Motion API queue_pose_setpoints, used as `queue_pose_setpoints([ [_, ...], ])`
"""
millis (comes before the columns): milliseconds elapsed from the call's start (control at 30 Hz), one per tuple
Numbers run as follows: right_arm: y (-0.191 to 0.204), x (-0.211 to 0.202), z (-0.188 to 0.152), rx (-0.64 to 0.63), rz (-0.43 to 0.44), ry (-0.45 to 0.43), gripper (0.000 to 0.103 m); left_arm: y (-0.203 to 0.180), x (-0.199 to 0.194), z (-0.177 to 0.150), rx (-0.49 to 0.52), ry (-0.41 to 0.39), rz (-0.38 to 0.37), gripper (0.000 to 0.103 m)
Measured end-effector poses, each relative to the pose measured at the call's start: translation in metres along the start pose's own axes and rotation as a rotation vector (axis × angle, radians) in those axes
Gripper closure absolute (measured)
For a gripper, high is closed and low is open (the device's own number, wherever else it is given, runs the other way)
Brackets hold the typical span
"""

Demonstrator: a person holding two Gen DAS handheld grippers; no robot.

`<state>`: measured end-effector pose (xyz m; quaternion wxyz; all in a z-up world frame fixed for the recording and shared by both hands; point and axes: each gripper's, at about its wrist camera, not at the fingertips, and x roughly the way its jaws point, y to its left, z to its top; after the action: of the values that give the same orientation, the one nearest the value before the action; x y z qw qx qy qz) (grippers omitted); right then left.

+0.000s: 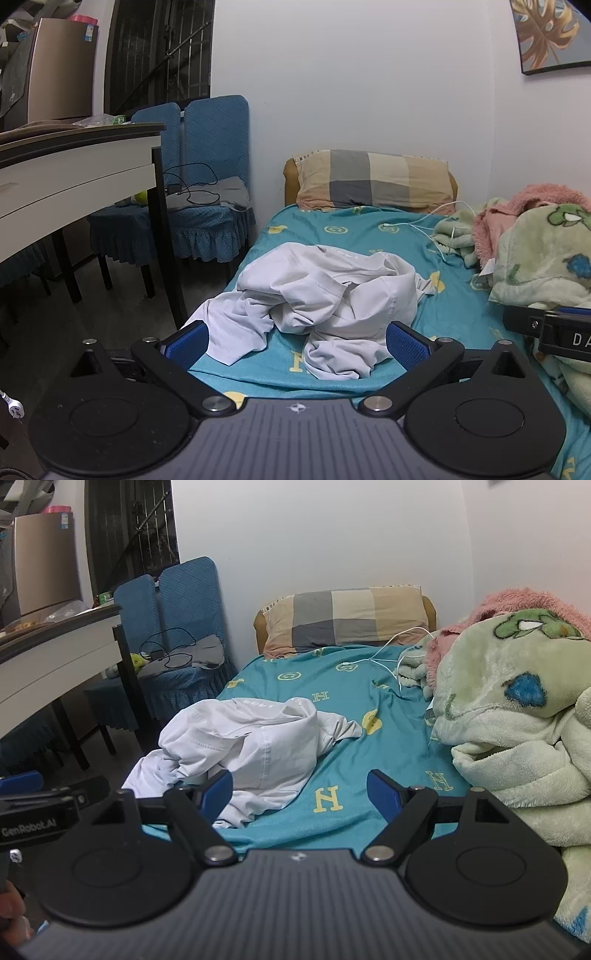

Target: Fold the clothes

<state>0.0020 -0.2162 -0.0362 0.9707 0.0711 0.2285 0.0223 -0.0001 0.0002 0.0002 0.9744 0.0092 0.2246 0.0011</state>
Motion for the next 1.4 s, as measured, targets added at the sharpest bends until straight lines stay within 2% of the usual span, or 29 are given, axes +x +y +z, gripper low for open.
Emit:
queue_pose_setpoints([
  [233,0.0022,-0.0020,-0.0024,-0.011,-0.006,-0.010,0.022,-0.0033,0.0045,0.0043,0.010,0.014,-0.009,0.000],
  [333,0.0005,0.0005,-0.0007,-0.008,-0.001,-0.012,0.022,-0.0010,-0.0008,0.0000,0.005,-0.011,-0.023,0.000],
  [867,0.0010,-0.0029,-0.0005,-0.001,0.003,-0.026,0.022,0.0005,0.0007,0.0005,0.000,0.002,-0.017,0.000],
  [1100,0.0028,-0.0038,-0.0004,-0.017,-0.013,-0.039,0.022,0.0009,-0.0001,-0.0010,0.001,0.003,-0.030,0.000],
  [1400,0.0046,0.0047,-0.0043,-0.050,-0.078,-0.003,0.022,-0.0019,0.0075,-0.0029,0.010,0.010,-0.056,0.000],
])
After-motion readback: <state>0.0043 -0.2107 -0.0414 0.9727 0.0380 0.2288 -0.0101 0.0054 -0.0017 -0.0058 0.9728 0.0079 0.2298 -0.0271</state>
